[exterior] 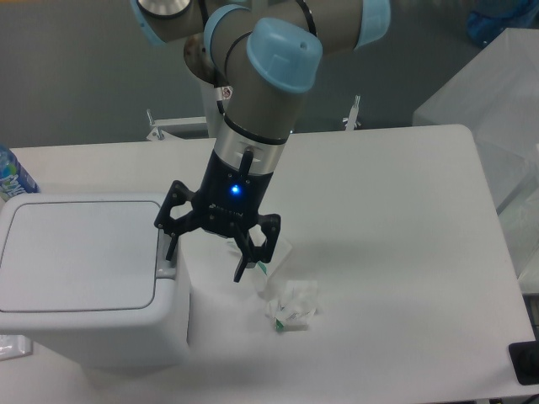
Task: Open the trash can
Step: 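Press the grey button with the gripper to pop the lid open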
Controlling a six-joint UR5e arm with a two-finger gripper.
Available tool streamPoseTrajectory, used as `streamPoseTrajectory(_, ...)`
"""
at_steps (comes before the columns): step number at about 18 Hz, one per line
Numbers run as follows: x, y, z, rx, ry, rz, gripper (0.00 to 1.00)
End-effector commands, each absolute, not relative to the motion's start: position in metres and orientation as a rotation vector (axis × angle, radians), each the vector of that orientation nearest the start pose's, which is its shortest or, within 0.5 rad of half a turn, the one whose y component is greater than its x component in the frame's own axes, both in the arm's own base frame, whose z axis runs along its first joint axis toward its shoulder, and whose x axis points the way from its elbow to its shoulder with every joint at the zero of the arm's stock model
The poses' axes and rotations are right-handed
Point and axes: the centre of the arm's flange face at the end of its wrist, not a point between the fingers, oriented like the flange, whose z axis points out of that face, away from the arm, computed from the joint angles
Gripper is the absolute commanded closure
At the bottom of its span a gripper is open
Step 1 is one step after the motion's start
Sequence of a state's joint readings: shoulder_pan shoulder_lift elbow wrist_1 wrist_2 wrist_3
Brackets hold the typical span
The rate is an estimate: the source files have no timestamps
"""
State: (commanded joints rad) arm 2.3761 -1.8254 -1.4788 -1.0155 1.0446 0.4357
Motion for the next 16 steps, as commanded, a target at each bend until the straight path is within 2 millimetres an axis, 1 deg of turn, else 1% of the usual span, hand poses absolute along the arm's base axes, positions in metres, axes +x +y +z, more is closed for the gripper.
streamPoseTrajectory(2, -0.32, 0.561, 0.47, -2.492, -0.324, -0.256, 0.0)
streamPoseTrajectory(5, -0.32, 0.56, 0.463, -2.506, -0.331, -0.246, 0.0)
streamPoseTrajectory(12, -0.321, 0.56, 0.466, -2.498, -0.329, -0.231, 0.0)
streamPoseTrajectory(13, -0.321, 0.561, 0.47, -2.492, -0.327, -0.227, 0.0)
streamPoseTrajectory(14, -0.322, 0.561, 0.478, -2.481, -0.31, -0.206, 0.0)
streamPoseTrajectory(16, -0.325, 0.563, 0.501, -2.453, -0.285, -0.166, 0.0)
